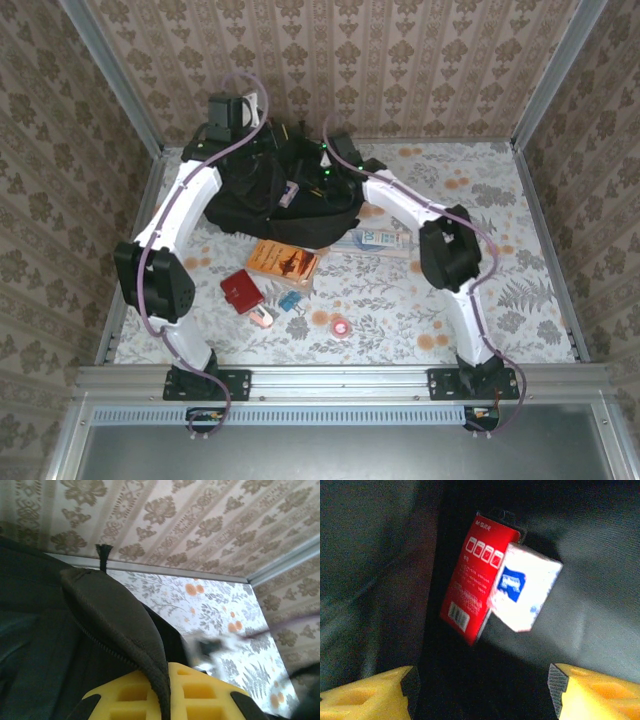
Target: Pack the student bag
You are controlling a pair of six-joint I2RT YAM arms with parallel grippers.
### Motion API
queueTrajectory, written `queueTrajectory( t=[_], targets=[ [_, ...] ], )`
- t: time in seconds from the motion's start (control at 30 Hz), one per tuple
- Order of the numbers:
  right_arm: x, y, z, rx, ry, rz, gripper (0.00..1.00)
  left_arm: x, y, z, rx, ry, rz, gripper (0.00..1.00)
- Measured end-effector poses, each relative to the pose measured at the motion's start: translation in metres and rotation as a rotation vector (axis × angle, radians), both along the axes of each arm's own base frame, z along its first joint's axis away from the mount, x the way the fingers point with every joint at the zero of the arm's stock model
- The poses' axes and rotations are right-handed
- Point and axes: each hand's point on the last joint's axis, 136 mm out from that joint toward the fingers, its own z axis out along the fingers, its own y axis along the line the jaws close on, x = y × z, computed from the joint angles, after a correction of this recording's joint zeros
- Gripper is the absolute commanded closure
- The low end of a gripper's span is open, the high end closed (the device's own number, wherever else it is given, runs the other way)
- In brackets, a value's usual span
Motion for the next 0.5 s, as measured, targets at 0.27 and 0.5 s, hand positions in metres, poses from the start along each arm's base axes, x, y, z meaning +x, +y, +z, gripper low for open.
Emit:
queueTrajectory(
  t=[0.27, 0.5],
  targets=[
    [-0.041, -0.114, 0.060, -0.011, -0.135, -0.111, 0.28, 0.015, 0.029, -0.021, 0.008, 0.023, 0.112, 1.00],
    [-0.040, -0.207, -0.028, -0.170, 0.027, -0.252, 0.19, 0.018, 0.036, -0.020, 0.014, 0.009, 0.145, 1.00]
  ],
)
